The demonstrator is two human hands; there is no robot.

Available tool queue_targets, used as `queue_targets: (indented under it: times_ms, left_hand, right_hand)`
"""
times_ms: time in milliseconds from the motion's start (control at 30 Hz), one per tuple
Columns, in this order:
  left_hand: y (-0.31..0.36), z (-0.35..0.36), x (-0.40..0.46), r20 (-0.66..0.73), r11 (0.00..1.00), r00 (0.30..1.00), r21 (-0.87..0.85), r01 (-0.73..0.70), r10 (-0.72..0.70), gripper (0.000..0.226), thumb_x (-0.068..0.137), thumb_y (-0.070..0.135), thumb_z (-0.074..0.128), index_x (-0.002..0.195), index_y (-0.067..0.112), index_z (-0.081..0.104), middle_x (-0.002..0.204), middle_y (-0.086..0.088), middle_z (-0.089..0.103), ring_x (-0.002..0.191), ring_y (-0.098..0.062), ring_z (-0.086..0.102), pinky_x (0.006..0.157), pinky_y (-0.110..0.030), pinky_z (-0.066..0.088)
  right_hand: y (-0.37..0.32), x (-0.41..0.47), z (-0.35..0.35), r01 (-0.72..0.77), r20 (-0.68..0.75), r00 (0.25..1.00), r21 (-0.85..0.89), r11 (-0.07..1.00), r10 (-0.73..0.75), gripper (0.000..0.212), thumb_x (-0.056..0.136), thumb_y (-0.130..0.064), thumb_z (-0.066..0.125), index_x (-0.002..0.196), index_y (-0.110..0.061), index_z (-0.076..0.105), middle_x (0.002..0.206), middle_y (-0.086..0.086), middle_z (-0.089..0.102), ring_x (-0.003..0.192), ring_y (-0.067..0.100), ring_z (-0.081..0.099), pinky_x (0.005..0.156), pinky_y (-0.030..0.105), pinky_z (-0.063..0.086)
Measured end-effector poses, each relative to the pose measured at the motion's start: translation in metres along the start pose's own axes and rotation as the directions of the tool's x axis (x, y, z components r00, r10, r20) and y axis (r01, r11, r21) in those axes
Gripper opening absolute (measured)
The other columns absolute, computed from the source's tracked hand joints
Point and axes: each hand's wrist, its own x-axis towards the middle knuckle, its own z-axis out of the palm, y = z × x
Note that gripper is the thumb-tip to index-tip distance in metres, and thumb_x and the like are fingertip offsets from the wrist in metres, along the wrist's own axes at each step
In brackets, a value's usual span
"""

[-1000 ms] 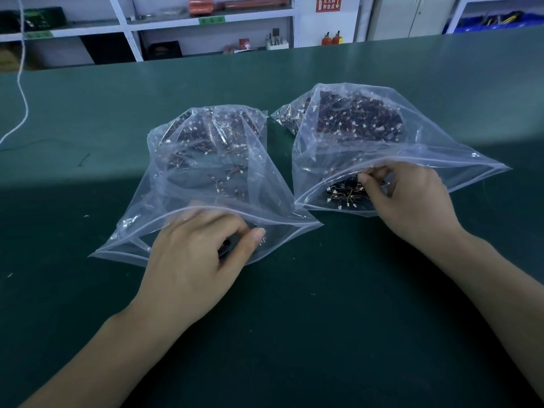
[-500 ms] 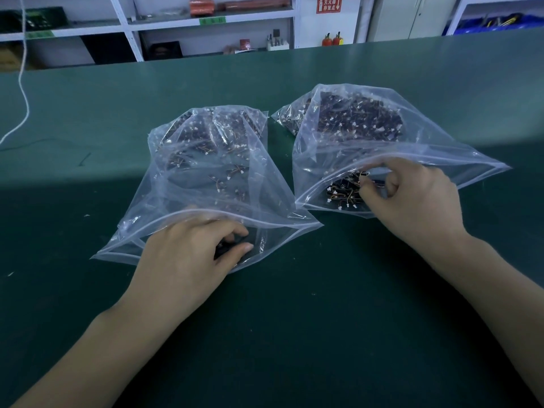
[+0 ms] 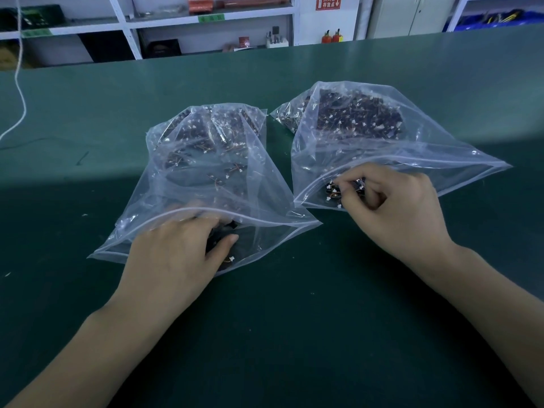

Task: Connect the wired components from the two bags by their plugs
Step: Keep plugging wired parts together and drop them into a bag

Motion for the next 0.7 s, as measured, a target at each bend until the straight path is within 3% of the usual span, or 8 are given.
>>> queue_targets:
  times_ms: [133,400,533,700]
  left_hand:
    - [0.001,-0.002,-0.001,-0.026,0.999,0.999,-0.022,-0.044,0.044,0.015,0.085,0.023,0.087,0.097,0.031,0.083,0.089,0.014,0.077,0.082,-0.021,0.076,0.062,-0.031,0.051]
    - [-0.002,-0.001,0.001,-0.013,0.993,0.995,-0.066,-0.098,0.097,0.016,0.086,0.027,0.086,0.101,0.032,0.082,0.093,0.016,0.078,0.087,-0.02,0.076,0.065,-0.033,0.055]
    - [-0.002,0.001,0.001,-0.02,0.99,0.992,-0.076,-0.122,0.121,0.017,0.089,0.019,0.083,0.103,0.029,0.081,0.097,0.013,0.079,0.092,-0.022,0.077,0.069,-0.039,0.061]
    - [-0.002,0.003,0.003,-0.027,0.974,0.98,-0.106,-0.199,0.197,0.018,0.096,0.013,0.074,0.109,0.022,0.081,0.097,0.004,0.077,0.094,-0.029,0.073,0.074,-0.043,0.061]
  right_hand:
    - [-0.003,-0.001,0.0,0.022,-0.005,1.0,0.016,1.0,-0.022,0.008,0.096,-0.019,0.072,0.092,-0.024,0.078,0.047,-0.008,0.036,0.047,0.013,0.04,0.056,0.033,0.047]
    - [-0.01,-0.004,0.001,0.087,-0.023,0.996,0.084,0.993,-0.085,0.007,0.096,-0.013,0.074,0.095,-0.018,0.079,0.05,-0.007,0.034,0.047,0.015,0.039,0.053,0.032,0.042]
    - [-0.014,-0.007,0.003,0.132,-0.035,0.991,0.128,0.983,-0.128,0.008,0.096,-0.013,0.072,0.094,-0.014,0.08,0.05,-0.005,0.033,0.046,0.017,0.037,0.051,0.036,0.042]
    - [-0.019,-0.01,0.006,0.145,-0.022,0.989,0.169,0.975,-0.143,0.008,0.096,-0.013,0.072,0.094,-0.015,0.08,0.05,-0.004,0.032,0.046,0.014,0.033,0.051,0.028,0.036]
